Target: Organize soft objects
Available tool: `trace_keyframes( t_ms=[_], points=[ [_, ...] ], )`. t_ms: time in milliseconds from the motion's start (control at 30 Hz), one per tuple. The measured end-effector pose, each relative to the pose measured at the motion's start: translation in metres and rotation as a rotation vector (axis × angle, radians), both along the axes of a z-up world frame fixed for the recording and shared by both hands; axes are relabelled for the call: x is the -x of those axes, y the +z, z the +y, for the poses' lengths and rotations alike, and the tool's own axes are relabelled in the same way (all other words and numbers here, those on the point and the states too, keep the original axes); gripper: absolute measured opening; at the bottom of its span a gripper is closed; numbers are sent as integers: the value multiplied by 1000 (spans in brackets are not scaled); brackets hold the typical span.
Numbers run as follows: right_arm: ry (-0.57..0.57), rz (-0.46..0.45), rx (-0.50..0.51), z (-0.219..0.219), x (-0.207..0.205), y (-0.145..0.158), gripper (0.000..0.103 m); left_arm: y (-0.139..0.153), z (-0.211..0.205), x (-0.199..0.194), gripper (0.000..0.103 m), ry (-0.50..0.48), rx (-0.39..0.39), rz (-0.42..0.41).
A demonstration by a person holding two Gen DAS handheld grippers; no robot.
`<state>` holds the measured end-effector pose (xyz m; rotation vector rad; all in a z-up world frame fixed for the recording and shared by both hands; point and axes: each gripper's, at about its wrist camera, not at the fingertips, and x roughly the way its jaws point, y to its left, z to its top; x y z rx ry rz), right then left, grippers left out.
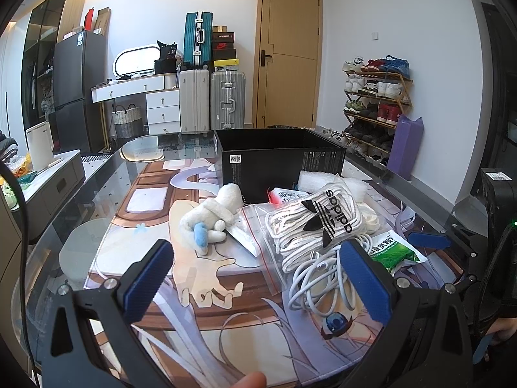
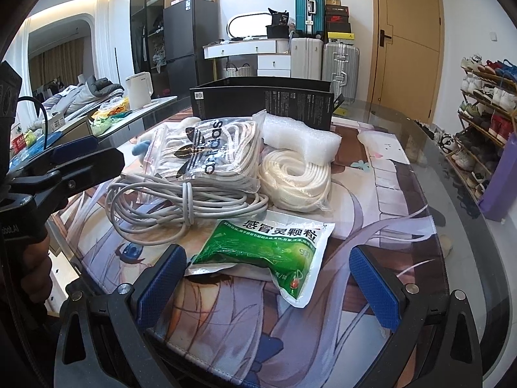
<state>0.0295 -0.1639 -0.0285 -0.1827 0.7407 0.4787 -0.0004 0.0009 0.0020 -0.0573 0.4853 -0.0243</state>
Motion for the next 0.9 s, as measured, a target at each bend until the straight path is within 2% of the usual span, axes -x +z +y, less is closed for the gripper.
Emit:
trace_keyframes(
  t_ms=[267, 433, 533, 800, 900],
  points=[
    [-22, 22, 16, 4, -8, 1, 102, -3, 1, -1, 103, -4, -1, 11],
    [-20, 20, 15, 2, -10, 5, 82, -3, 1, -2, 103, -5, -1, 12],
    [-9, 18, 11, 0, -9, 6, 74, -3, 0, -2, 103, -6, -3, 12],
    [23, 9, 7, -8, 1, 7, 60, -3, 0, -1, 103, -6, -4, 10],
    [20, 4, 1, -11, 5, 7, 59, -3, -1, -2, 103, -9, -5, 13]
  ],
)
